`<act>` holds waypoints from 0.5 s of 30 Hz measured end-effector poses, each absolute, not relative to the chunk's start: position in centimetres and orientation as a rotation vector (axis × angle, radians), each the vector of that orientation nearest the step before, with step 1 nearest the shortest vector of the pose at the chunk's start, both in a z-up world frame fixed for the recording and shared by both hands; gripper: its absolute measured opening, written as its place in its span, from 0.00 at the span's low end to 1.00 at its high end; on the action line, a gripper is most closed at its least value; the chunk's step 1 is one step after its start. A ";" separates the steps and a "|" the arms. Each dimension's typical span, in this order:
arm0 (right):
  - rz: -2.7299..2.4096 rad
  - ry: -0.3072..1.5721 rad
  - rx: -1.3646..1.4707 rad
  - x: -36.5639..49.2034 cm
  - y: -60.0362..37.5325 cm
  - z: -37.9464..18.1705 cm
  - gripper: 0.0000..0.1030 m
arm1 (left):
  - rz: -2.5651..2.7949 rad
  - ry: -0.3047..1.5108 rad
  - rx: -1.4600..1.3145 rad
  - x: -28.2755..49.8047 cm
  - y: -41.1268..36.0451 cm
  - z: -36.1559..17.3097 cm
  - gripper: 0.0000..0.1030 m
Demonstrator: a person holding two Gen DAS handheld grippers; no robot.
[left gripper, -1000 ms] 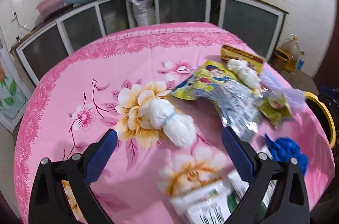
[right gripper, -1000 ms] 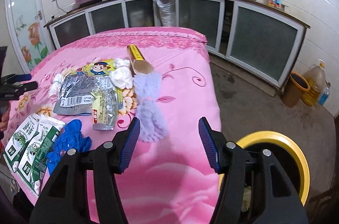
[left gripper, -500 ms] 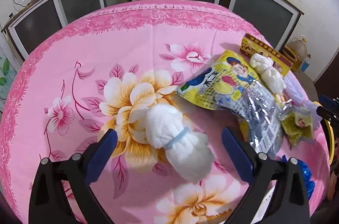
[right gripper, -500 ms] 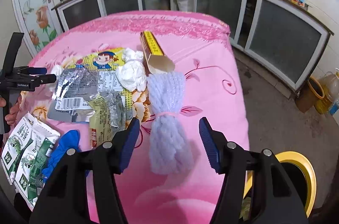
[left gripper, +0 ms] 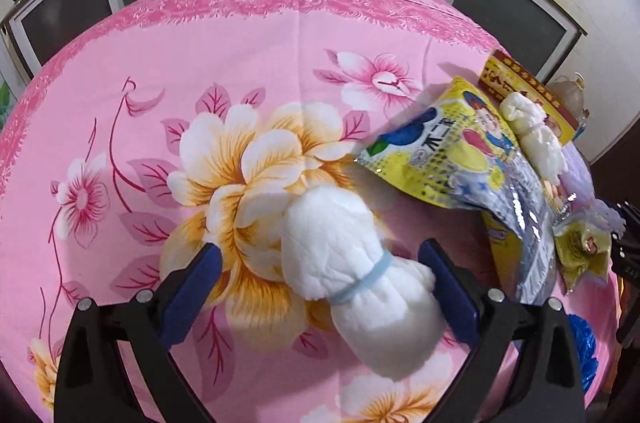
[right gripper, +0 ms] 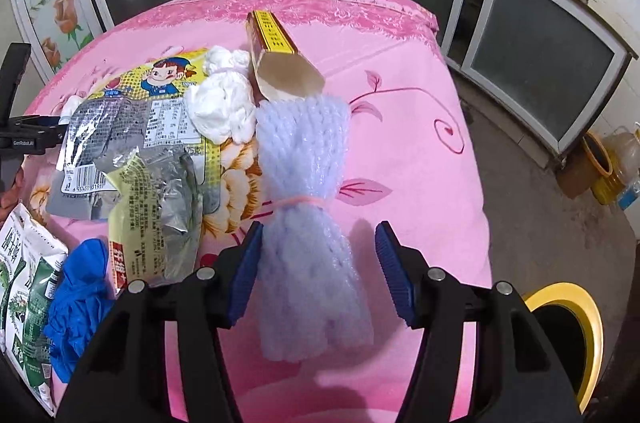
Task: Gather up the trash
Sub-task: 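Grasp the white rolled diaper with left tool while right tool grasps the lavender mesh bundle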
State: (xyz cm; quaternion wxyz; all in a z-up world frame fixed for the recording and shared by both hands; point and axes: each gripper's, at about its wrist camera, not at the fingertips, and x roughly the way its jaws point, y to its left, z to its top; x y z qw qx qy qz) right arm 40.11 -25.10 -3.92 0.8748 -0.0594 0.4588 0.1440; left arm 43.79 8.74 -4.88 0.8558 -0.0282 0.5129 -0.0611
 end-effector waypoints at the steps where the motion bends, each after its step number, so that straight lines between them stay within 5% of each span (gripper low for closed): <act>1: 0.302 0.962 -0.128 40.2 -25.0 -4.1 0.53 | -0.126 1.075 -0.049 43.9 8.5 -5.0 0.92; 4: 0.296 0.971 -0.150 40.3 -24.6 -4.5 0.47 | -0.115 1.066 -0.019 44.1 8.2 -5.0 0.85; 8: 0.282 0.969 -0.152 40.4 -24.5 -4.3 0.29 | -0.118 1.047 0.012 44.1 7.8 -4.4 0.53; 15: 0.291 0.931 -0.102 38.9 -25.1 -2.4 0.25 | -0.113 0.979 -0.019 42.6 8.8 -1.8 0.49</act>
